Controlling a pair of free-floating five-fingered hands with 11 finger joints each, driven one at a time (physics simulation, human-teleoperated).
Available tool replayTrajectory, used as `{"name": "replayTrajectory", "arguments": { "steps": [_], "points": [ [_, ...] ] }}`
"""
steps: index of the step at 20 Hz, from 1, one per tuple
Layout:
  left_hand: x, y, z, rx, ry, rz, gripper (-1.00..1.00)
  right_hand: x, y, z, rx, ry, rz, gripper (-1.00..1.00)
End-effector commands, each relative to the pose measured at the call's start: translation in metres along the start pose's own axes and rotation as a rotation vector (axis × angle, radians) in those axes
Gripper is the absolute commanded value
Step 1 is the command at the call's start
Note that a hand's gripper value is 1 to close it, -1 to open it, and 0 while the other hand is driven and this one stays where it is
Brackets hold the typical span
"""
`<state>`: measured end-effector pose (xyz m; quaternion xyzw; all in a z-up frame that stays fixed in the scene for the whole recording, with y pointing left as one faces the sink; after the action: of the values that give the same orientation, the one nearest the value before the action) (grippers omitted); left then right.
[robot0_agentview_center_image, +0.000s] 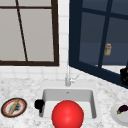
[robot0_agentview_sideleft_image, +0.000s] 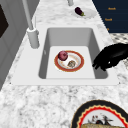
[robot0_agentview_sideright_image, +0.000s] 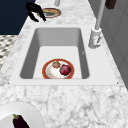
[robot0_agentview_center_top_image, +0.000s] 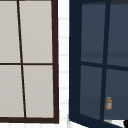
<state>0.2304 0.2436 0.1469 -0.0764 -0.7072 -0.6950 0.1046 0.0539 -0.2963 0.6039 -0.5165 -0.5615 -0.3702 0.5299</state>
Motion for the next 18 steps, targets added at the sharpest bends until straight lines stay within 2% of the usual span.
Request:
{"name": "replayTrajectory", "arguments": {
  "steps": [1,10,18],
  "points": [
    [0.0,0.0,0.0,0.0,0.0,0.0,0.0,-0.025,-0.022,0.034,-0.013,-0.031,0.001,1.0],
    [0.0,0.0,0.0,0.0,0.0,0.0,0.0,-0.037,-0.06,0.124,-0.139,-0.131,-0.063,1.0],
    [0.0,0.0,0.0,0.0,0.0,0.0,0.0,-0.04,-0.086,0.213,-0.242,-0.243,-0.081,1.0]
  ]
}}
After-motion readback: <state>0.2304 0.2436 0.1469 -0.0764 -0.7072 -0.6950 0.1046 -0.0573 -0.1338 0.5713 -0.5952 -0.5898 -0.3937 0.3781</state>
